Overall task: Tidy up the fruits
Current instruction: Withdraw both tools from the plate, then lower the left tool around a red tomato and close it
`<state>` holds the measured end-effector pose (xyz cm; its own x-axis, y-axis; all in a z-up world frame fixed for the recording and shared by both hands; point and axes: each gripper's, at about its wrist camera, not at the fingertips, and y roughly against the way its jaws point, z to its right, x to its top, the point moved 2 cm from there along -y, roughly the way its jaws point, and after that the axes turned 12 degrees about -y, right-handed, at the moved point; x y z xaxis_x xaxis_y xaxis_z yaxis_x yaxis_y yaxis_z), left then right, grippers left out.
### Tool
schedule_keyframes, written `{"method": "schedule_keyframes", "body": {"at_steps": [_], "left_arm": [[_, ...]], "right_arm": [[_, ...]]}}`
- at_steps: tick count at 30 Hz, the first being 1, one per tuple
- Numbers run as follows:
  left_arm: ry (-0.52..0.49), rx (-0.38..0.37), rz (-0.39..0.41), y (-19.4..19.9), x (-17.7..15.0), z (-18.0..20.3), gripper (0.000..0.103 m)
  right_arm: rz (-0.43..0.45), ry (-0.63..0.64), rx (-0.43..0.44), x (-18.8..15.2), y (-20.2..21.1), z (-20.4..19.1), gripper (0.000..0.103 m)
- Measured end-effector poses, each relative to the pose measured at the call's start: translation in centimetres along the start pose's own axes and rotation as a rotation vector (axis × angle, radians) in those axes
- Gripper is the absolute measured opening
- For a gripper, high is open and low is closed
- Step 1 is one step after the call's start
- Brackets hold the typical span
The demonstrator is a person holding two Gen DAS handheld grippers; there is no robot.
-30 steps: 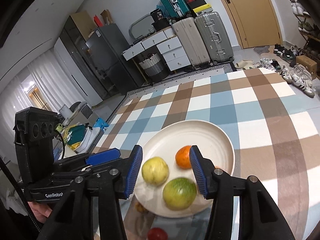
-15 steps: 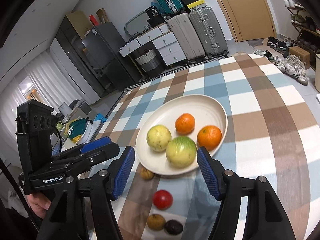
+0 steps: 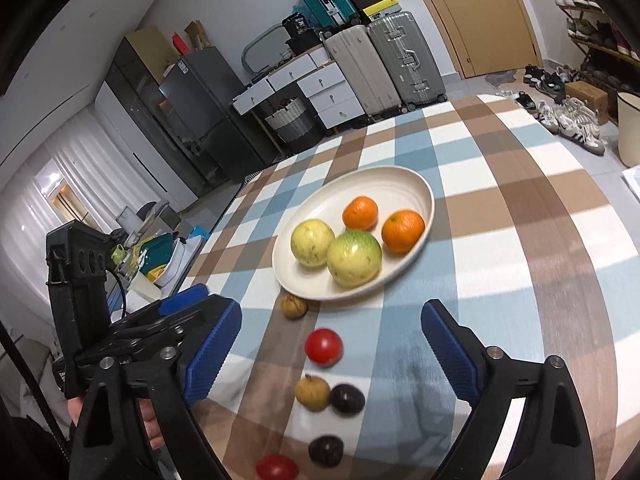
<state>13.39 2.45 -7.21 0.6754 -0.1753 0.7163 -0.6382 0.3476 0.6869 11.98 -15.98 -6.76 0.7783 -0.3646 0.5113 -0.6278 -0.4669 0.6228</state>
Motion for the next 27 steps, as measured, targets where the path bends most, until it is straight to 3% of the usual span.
{"method": "schedule_keyframes", "body": {"at_steps": [8,27], "left_arm": [[-0.025,0.001,-0.051,1.0,-3.2,1.5,0.102],[-0.126,-0.088,-0.142,1.4,-8.0,7.1,0.102]], "right_arm": [[-0.004,-0.017,-0.016,-1.9,1.3,0.5,0.096],[-0.009,-0.023,-0.035,-5.1,3.4,1.2,0.097]]}}
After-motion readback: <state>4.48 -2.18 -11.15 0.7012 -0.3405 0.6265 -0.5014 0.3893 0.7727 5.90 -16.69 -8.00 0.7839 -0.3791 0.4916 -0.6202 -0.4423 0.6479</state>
